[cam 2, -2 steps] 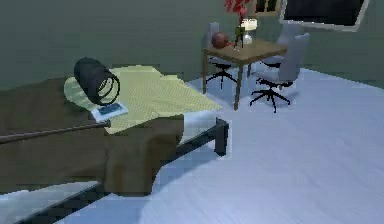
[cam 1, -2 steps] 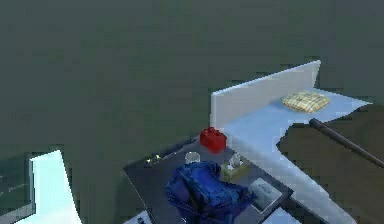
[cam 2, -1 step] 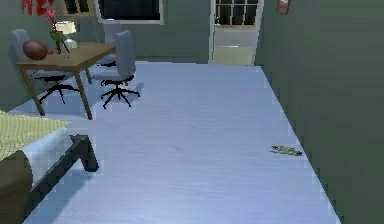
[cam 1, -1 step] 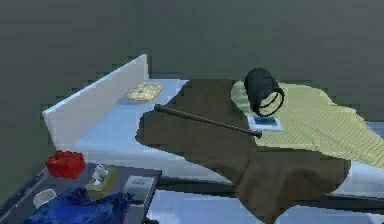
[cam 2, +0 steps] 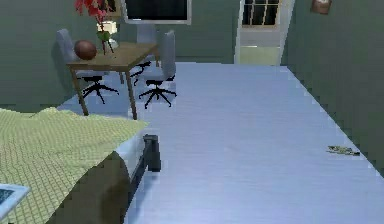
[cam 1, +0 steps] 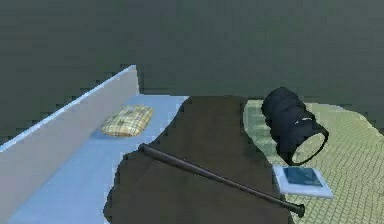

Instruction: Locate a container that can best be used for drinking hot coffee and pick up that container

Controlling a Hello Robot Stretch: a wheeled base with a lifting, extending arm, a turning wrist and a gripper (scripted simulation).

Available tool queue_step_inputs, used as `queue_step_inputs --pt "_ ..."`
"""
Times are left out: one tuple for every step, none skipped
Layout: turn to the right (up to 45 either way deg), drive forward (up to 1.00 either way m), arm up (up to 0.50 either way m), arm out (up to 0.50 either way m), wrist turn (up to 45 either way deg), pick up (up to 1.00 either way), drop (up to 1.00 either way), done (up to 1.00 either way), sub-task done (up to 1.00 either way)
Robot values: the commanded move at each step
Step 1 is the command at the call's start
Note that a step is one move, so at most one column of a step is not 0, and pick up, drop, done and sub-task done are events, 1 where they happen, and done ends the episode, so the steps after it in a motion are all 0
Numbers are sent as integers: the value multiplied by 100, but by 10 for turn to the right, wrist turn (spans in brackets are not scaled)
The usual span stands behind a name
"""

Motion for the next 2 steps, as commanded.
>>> queue_step_inputs --pt "-450 0 0 0 0 0 0 0 0" --pt "-450 0 0 0 0 0 0 0 0"
